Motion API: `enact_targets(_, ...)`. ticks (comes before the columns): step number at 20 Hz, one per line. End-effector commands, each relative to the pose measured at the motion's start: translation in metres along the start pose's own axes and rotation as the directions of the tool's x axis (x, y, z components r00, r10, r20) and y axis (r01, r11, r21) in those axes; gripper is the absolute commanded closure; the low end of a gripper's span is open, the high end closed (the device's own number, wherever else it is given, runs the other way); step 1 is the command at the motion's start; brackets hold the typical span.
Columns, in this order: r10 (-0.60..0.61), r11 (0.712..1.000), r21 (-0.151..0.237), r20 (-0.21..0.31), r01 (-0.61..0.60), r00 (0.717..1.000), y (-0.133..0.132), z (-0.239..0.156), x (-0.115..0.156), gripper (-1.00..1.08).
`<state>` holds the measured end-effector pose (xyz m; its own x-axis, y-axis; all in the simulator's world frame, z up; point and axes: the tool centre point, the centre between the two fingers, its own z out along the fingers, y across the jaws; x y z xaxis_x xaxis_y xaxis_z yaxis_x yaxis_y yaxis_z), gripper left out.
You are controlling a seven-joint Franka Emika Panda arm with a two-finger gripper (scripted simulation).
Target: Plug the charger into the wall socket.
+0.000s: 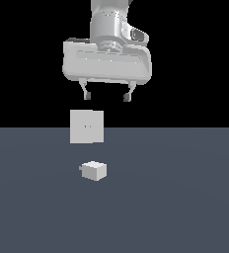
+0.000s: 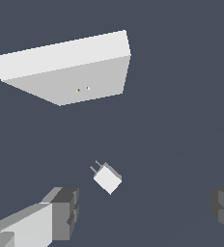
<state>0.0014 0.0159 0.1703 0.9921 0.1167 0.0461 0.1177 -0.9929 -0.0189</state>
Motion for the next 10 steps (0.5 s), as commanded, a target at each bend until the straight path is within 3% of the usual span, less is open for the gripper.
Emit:
enact_targets(1,-0.033,0.999,0.007,-0.016,0.033,0.999,-0.002,0.004,-0.002,-0.92)
enact_targets(10,-0.187,0.981,0.032,-0.093,0.191,0.978,-0.008,0.023,-0.013,-0.92)
